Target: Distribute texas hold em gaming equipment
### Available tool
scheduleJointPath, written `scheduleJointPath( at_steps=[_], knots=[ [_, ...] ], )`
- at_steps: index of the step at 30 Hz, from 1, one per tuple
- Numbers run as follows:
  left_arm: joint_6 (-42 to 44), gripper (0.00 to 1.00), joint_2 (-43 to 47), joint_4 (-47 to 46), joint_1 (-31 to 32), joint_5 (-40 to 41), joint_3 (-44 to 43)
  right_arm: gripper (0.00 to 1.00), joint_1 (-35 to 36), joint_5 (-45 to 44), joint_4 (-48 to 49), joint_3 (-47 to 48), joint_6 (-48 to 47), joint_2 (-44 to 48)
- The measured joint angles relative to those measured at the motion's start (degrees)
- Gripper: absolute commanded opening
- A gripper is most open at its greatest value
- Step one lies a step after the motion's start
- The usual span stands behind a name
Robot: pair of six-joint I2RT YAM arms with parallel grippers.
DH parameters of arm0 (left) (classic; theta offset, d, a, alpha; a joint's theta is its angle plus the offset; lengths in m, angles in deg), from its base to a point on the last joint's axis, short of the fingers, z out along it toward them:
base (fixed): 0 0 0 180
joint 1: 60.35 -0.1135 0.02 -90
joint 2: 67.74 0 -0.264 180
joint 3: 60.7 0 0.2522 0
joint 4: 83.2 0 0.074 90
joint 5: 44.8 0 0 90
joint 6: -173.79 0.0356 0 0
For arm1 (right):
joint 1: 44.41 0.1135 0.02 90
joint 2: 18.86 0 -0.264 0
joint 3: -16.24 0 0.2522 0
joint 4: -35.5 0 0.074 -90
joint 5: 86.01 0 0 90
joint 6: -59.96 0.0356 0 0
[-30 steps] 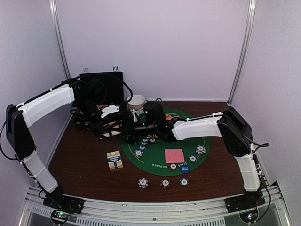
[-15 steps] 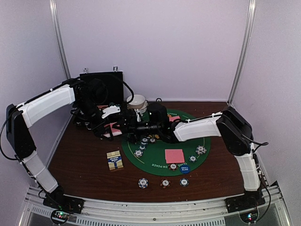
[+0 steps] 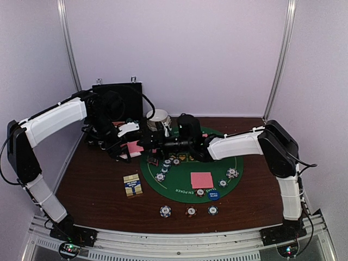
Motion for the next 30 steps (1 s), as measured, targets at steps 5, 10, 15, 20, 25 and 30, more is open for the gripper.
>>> scheduleJointPath(
  at_steps=[5,10,15,20,25,30],
  knots=[
    [0.1,0.0,0.0,0.0,0.0,0.1,0.0,0.37,-0.4,0.9,-0.4,0.0,0.3,0.6],
    [0.4,0.0,0.0,0.0,0.0,0.4,0.0,0.3,-0.4,1.5,-0.1,0.0,2.0,0.6],
    [0.6,0.0,0.0,0.0,0.0,0.9,0.0,0.24,-0.5,2.4,1.0,0.0,3.8,0.6],
    [0.7,0.0,0.0,0.0,0.0,1.7,0.2,0.17,-0.5,2.8,2.7,0.0,5.9,0.9],
    [0.8,0.0,0.0,0.0,0.0,2.2,0.4,0.13,-0.5,3.7,2.8,0.0,6.3,1.8],
    [0.8,0.0,0.0,0.0,0.0,2.6,0.4,0.17,-0.5,4.5,3.0,0.0,6.5,2.0]
  ],
)
